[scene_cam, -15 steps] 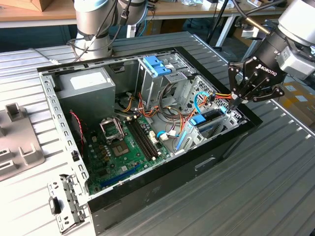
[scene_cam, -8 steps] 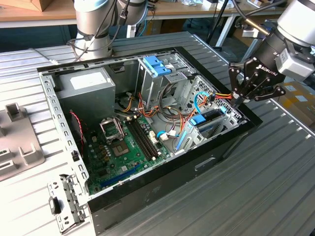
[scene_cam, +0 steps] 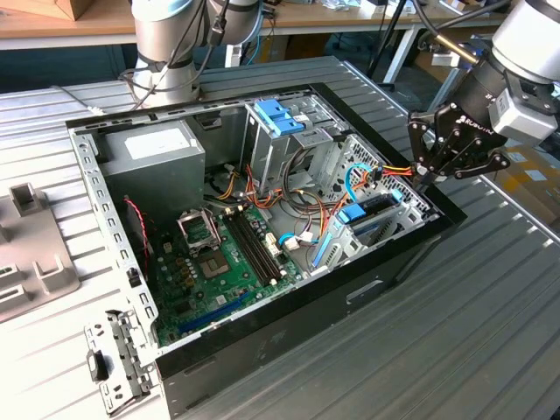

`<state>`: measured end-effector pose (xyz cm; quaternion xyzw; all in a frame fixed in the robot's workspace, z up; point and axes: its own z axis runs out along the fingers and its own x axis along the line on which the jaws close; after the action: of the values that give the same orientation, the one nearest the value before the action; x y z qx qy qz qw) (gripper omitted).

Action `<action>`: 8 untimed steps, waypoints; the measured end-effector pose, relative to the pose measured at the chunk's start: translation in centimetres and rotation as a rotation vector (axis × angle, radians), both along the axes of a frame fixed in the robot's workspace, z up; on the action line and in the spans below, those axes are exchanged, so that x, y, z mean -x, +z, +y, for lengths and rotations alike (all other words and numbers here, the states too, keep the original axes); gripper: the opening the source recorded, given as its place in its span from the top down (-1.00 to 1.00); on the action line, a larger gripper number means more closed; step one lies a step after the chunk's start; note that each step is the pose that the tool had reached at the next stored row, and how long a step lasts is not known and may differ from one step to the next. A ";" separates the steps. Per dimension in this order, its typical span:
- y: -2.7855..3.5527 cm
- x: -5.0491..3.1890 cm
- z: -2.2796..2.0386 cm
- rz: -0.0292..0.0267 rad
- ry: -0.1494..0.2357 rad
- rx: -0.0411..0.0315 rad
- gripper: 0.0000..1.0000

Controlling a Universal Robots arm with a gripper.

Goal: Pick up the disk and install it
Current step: 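Insert the first disk wire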

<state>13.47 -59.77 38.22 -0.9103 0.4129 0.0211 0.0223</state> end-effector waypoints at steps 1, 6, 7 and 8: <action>0.00 0.00 0.00 -0.0005 0.000 0.0000 0.79; 0.00 0.00 0.00 -0.0048 0.000 0.0000 0.40; 0.00 0.00 0.00 -0.0053 0.000 0.0000 0.40; 0.00 0.00 0.00 -0.0058 0.000 0.0000 0.28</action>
<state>13.47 -59.77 38.22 -0.9103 0.4128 0.0185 0.0235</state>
